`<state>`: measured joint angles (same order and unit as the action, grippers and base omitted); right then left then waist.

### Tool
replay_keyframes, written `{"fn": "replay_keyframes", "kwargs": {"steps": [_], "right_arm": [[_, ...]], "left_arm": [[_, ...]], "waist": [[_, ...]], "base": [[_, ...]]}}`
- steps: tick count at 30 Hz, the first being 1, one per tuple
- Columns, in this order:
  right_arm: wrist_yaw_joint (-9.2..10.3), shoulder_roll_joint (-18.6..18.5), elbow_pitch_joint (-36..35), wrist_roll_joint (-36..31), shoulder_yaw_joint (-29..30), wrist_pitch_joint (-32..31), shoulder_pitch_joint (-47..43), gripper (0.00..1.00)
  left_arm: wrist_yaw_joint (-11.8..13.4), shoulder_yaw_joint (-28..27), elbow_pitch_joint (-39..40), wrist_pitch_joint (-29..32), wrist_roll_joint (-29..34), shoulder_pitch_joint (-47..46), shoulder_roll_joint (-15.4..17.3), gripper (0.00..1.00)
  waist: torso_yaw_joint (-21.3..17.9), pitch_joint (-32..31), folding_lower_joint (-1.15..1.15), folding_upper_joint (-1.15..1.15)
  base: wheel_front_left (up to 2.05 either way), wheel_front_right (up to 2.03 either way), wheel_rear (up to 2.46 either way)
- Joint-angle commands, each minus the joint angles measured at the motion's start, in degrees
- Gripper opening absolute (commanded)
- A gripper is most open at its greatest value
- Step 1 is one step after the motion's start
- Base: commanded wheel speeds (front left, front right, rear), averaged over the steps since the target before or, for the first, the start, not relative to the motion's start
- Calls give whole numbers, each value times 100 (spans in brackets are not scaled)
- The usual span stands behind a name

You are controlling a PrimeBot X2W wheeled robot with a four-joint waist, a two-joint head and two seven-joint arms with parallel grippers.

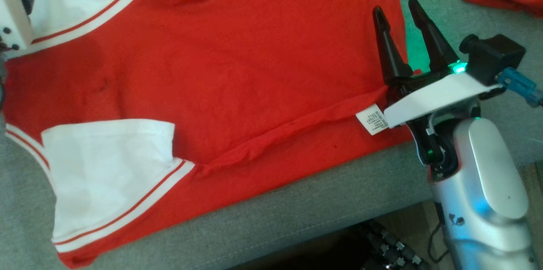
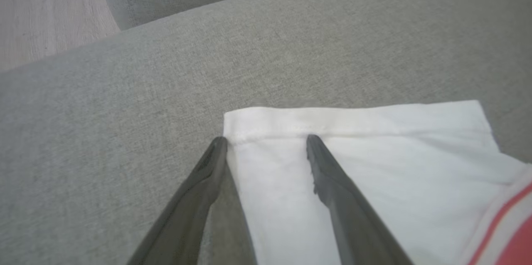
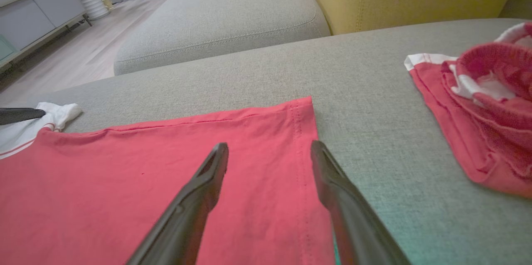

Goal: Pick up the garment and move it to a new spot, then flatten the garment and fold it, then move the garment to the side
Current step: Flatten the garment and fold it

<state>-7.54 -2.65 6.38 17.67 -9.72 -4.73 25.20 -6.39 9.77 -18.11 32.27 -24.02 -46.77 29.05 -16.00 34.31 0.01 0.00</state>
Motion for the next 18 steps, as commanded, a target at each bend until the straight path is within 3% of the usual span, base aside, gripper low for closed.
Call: {"fn": "replay_keyframes", "kwargs": {"steps": [1,9,10,12,13,15,18], "right_arm": [[5,-22,-185,33,-128,72,64,100],[5,-22,-177,-48,-132,72,223,100],[5,-22,-169,-69,-124,60,248,100],[5,-22,-140,-127,-109,11,311,100],[5,-22,-112,-165,-104,-32,355,100],[5,-66,25,-314,-53,-221,553,100],[5,-217,244,-503,55,-438,839,100]], "left_arm": [[45,-231,154,33,65,-257,361,100],[137,-224,-121,-10,127,-395,445,100],[129,-208,-149,-7,116,-406,437,95],[105,-166,-187,0,73,-418,405,50],[93,-143,-199,-7,53,-423,387,37],[60,-74,-189,-88,-3,-430,310,0],[30,-11,-137,-298,-42,-467,215,0]], "waist": [[-41,33,-1,0],[-75,60,-1,0],[-68,57,-1,0],[-46,47,-1,0],[-33,40,-1,0],[22,-1,-1,0],[118,-53,-1,0]], "base": [[0,0,0],[0,0,0],[0,0,0],[0,0,0],[0,0,0],[0,0,0],[0,0,0]]}}
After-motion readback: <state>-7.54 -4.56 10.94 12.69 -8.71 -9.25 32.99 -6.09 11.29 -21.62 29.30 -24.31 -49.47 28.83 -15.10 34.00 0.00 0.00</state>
